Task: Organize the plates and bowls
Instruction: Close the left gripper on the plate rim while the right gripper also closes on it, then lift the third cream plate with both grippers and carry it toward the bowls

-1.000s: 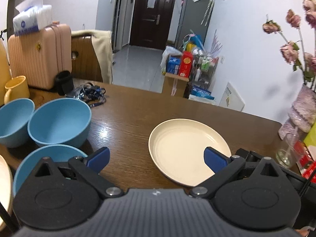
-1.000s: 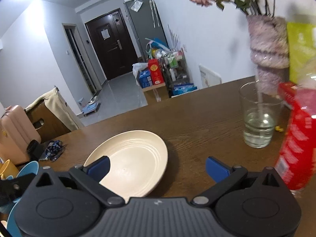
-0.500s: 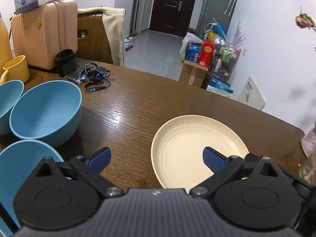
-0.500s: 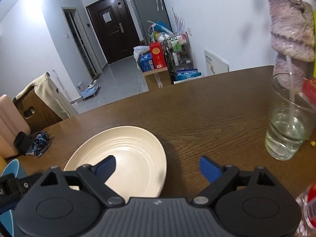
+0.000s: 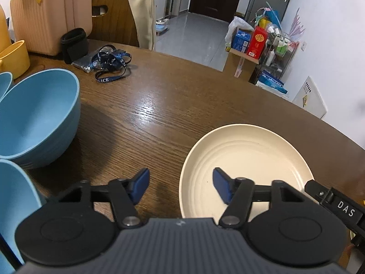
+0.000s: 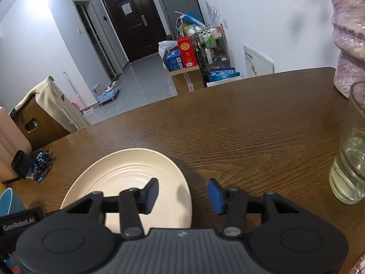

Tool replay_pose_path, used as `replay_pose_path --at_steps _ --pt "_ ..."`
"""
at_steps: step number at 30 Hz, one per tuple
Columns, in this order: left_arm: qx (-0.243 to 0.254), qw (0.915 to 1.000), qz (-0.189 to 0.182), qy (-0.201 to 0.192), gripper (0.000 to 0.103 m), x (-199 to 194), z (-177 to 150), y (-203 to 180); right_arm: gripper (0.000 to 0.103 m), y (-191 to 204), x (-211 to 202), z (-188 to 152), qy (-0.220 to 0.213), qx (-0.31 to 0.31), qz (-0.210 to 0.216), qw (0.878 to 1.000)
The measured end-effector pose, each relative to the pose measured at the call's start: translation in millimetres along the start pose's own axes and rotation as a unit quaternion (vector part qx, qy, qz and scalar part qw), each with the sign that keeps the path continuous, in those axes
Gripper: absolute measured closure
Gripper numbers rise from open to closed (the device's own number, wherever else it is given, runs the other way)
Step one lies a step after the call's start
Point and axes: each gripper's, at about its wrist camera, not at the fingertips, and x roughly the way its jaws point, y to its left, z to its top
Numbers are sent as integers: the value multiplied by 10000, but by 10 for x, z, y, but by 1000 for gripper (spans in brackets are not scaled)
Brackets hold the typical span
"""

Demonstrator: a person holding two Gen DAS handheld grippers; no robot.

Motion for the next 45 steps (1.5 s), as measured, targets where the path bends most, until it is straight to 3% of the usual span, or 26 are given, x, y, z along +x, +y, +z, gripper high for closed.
replay_pose_path --at_steps 10,23,45 --pt "31 9998 8 181 62 107 -2 -12 81 -33 63 0 218 21 64 9997" --pt "208 9992 -113 321 87 159 -29 -61 96 -26 74 -61 342 -116 42 9993" --pt "365 9988 -314 112 89 -14 -82 8 97 -33 -258 -210 15 -67 39 10000"
